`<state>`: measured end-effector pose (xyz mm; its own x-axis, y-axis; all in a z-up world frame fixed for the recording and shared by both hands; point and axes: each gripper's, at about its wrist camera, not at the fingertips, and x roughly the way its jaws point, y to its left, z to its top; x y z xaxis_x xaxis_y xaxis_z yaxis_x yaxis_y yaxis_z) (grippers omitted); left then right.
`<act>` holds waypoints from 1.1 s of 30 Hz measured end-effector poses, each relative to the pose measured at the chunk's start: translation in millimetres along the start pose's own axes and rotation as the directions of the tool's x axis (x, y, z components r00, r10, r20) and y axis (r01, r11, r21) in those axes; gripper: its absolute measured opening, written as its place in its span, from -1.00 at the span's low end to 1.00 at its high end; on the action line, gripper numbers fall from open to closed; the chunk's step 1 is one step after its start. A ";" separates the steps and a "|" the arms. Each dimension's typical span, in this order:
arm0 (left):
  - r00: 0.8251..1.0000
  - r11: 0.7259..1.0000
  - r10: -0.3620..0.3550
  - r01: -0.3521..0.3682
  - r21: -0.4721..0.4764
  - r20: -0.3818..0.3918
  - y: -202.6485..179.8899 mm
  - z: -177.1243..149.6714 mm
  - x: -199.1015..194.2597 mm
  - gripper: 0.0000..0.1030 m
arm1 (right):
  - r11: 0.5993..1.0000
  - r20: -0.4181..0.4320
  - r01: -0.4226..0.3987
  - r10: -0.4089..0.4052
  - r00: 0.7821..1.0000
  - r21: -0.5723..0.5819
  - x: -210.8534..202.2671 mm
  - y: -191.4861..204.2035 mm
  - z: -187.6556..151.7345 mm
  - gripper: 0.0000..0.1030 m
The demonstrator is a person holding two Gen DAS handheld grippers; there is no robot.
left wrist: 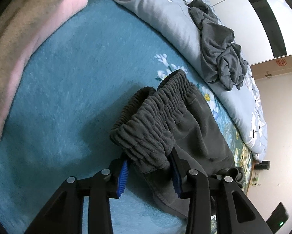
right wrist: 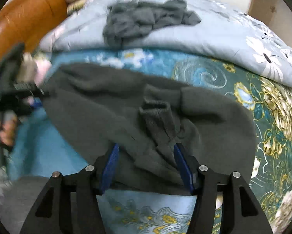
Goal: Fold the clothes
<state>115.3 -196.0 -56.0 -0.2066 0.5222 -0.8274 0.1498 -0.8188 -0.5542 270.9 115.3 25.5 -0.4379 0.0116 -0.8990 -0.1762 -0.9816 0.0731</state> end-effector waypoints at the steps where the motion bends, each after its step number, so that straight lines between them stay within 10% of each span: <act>1: 1.000 1.000 0.003 -0.003 0.000 -0.005 0.2 0.2 0.6 -0.18 | 1.000 0.012 0.016 -0.016 1.000 0.011 -3.1 -1.4 1.6 0.20; 8: 0.999 1.000 0.016 -0.016 0.004 -0.048 -0.7 2.2 1.4 -0.18 | 0.996 -0.057 0.056 -0.052 0.997 0.063 36.2 6.8 23.0 0.17; 10: 0.998 0.999 0.025 -0.024 0.027 -0.060 -3.9 3.3 0.9 -0.18 | 0.994 -0.071 0.055 -0.049 0.996 0.089 44.6 7.8 24.7 -0.73; 11: 0.997 0.998 0.033 -0.030 0.046 -0.067 -6.2 4.3 1.1 -0.18 | 0.992 -0.059 0.042 -0.035 0.998 0.117 40.6 5.7 25.4 -0.80; 18: 0.980 0.976 0.122 -0.089 0.201 -0.157 -26.0 17.2 7.6 -0.18 | 0.979 0.033 -0.078 0.073 0.997 0.186 1.6 11.3 21.1 -0.80; 25: 0.970 0.981 0.136 -0.103 0.163 -0.202 -27.4 30.6 16.7 -0.17 | 0.977 -0.141 -0.028 0.058 0.988 0.211 53.6 26.9 -5.4 -0.66; 29: 0.984 0.990 0.110 -0.095 0.106 -0.142 -21.7 25.9 13.9 -0.23 | 0.978 -0.148 -0.061 0.091 0.985 0.197 49.4 31.1 -2.5 -0.17; 33: 0.993 0.986 0.102 -0.094 0.136 -0.052 -29.3 14.1 -0.1 -0.33 | 0.980 -0.099 -0.037 0.057 0.993 0.197 26.2 27.9 6.1 -0.10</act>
<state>97.2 -175.4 -38.4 -0.1395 0.4476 -0.8833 0.0353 -0.8892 -0.4561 249.1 89.3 6.6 -0.3580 -0.0636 -0.9315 -0.3302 -0.9246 0.1901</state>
